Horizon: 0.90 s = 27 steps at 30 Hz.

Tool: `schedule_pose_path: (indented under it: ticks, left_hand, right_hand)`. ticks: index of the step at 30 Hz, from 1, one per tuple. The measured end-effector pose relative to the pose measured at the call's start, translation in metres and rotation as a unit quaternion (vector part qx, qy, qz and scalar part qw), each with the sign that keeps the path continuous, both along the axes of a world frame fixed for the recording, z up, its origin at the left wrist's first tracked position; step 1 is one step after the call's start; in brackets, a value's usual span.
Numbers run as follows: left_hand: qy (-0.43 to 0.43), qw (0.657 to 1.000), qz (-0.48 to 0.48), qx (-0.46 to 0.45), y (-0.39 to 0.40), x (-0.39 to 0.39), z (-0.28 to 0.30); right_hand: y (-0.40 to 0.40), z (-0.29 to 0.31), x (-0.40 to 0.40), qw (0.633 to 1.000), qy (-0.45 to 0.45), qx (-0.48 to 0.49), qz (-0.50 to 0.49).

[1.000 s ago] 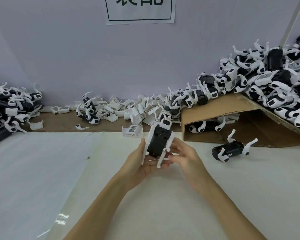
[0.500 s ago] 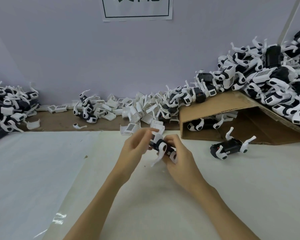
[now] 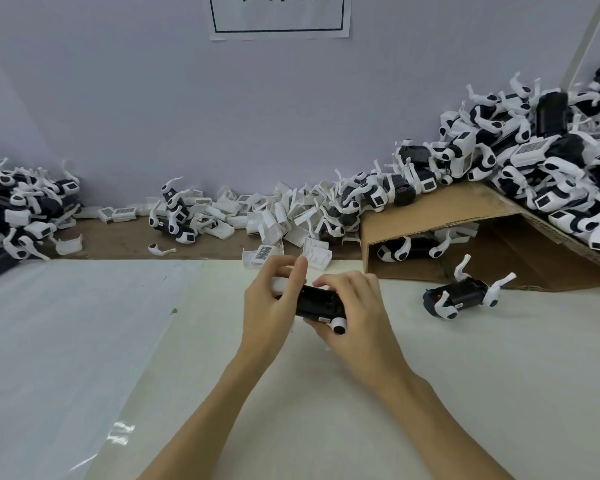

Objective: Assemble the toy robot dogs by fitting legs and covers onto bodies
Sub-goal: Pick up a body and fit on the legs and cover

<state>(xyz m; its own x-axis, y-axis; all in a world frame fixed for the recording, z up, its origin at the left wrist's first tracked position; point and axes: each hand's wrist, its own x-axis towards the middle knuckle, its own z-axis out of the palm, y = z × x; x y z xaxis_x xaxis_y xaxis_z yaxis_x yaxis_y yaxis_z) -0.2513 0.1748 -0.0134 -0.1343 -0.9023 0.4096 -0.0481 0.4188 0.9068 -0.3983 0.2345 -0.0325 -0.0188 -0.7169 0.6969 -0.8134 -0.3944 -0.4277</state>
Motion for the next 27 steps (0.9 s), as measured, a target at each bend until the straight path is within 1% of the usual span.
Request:
schedule_pose_path:
  ticks: [2,3,5,7,9,10,11,12,14,16,18,21,23,25,27]
  left_hand:
    - [0.012,0.996,0.087,-0.023,-0.004,0.000,-0.003]
    - [0.029,0.993,0.108,-0.029,-0.007,0.003,-0.003]
    - [0.067,0.990,0.123,-0.029,-0.014,0.013,-0.001]
    - [0.087,0.988,0.120,-0.030,-0.019,0.020,0.000]
    - [0.085,0.990,0.106,-0.041,-0.020,0.023,0.001]
    - [0.090,0.991,0.091,-0.039,-0.020,0.022,0.001]
    - [0.114,0.991,0.074,-0.018,-0.019,0.022,0.002]
    - [0.157,0.986,0.058,0.023,-0.018,0.021,0.004]
    - [0.264,0.958,0.034,0.107,-0.017,0.020,0.005]
    - [0.321,0.936,0.031,0.139,-0.018,0.021,0.004]
    - [0.349,0.925,0.020,0.146,-0.019,0.025,0.005]
    - [0.367,0.917,-0.005,0.154,-0.024,0.033,0.009]
    - [0.380,0.910,-0.045,0.160,-0.026,0.038,0.010]
    - [0.405,0.895,-0.084,0.168,-0.026,0.039,0.011]
    - [0.427,0.882,-0.103,0.174,-0.025,0.037,0.009]
  right_hand:
    - [0.000,-0.002,0.005,0.997,-0.048,0.037,0.041]
    - [0.000,-0.002,0.005,0.992,-0.088,0.064,0.064]
    - [-0.001,-0.002,0.005,0.975,-0.157,0.128,0.091]
    - [-0.002,-0.004,0.003,0.968,-0.166,0.172,0.082]
    - [-0.003,-0.006,0.003,0.965,-0.168,0.185,0.078]
    - [-0.003,-0.006,0.003,0.964,-0.177,0.181,0.078]
    - [-0.003,-0.005,0.003,0.965,-0.183,0.171,0.076]
    - [-0.003,-0.005,0.003,0.968,-0.181,0.157,0.073]
    - [-0.001,-0.006,0.004,0.977,-0.158,0.129,0.067]
    - [0.002,-0.007,0.007,0.982,-0.135,0.115,0.064]
    - [0.003,-0.008,0.012,0.986,-0.114,0.098,0.068]
    - [0.002,-0.004,0.019,0.993,-0.078,0.057,0.070]
    - [0.001,-0.002,0.021,0.995,-0.062,0.022,0.070]
    - [0.000,-0.001,0.020,0.996,-0.060,-0.002,0.068]
    - [0.000,-0.001,0.016,0.997,-0.047,-0.014,0.058]
